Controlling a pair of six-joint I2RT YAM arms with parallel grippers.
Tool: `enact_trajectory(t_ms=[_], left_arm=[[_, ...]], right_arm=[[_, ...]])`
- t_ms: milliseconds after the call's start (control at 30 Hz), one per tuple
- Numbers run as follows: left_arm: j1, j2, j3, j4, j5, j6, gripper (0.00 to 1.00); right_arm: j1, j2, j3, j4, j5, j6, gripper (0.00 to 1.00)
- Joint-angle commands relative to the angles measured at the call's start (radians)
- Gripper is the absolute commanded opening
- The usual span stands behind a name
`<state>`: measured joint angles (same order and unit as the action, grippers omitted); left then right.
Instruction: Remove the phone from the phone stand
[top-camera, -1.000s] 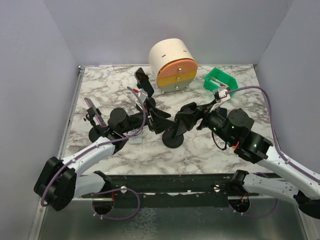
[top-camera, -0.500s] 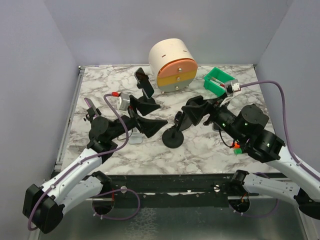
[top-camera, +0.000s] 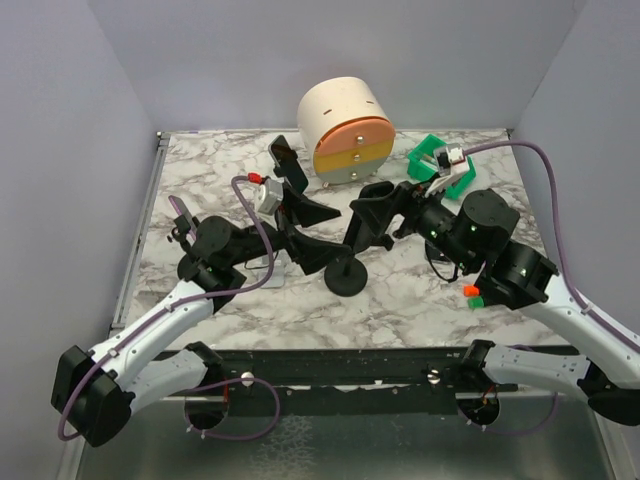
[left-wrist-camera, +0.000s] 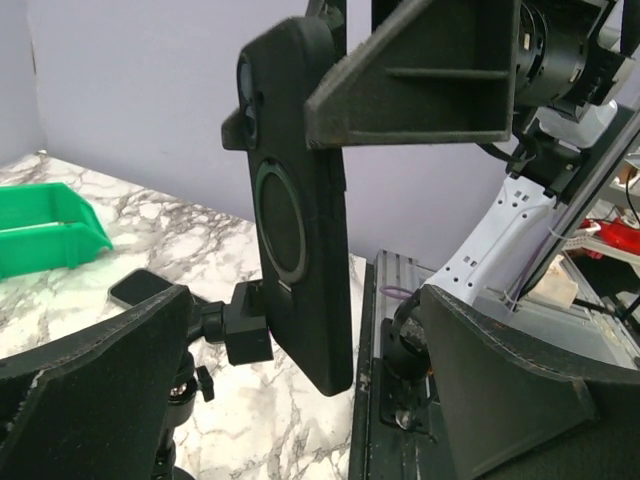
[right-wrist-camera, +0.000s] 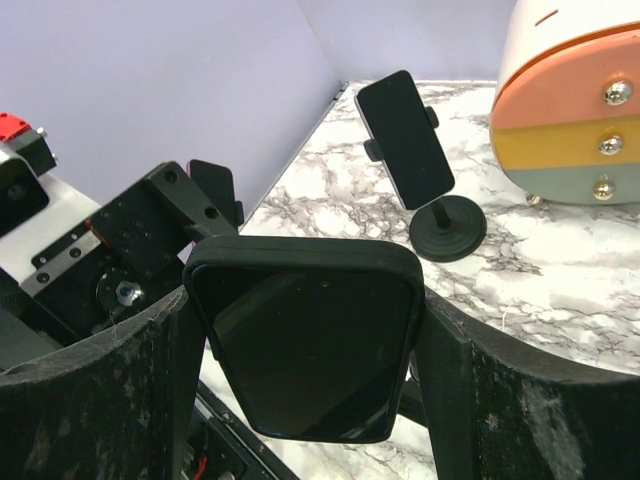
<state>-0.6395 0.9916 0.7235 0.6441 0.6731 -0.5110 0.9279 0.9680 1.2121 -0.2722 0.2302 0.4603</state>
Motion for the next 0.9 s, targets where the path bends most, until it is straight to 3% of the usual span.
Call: enact_trajectory(t_ms=[0, 133, 233, 400, 533, 667, 767, 867], left_arm=[[-0.025, 0.01, 0.019, -0.047, -0.009, 0.049, 0.93], [-0.052, 0.024, 0.038, -0.124, -0.107, 0.087, 0.84], [-0.075, 0.042, 0.056, -0.149, -0.139, 0.107, 0.71], [-0.104, 0.068, 0.101, -0.204, -0.206, 0.142, 0.4], [-0.114, 0.07, 0.115, -0.224, -0.232, 0.168, 0.24], [-0.12, 0.059, 0.117, -0.234, -0.255, 0.183, 0.0], [-0.121, 0.039, 0.113, -0.233, -0.279, 0.18, 0.0], [-0.121, 0.019, 0.106, -0.233, -0.292, 0.176, 0.0]], right_arm=[[-0.004, 0.022, 0.076, -0.006, 0.054, 0.035, 0.01], [-0.004, 0.043, 0.094, -0.016, 0.071, 0.038, 0.01], [-0.003, 0.054, 0.1, -0.012, 0.08, 0.041, 0.01], [-0.004, 0.08, 0.117, -0.023, 0.1, 0.052, 0.01], [-0.004, 0.09, 0.119, -0.021, 0.119, 0.059, 0.01], [-0.003, 0.095, 0.119, -0.012, 0.114, 0.057, 0.01], [-0.004, 0.09, 0.11, -0.008, 0.095, 0.05, 0.04], [-0.003, 0.068, 0.08, 0.016, 0.069, 0.038, 0.19]])
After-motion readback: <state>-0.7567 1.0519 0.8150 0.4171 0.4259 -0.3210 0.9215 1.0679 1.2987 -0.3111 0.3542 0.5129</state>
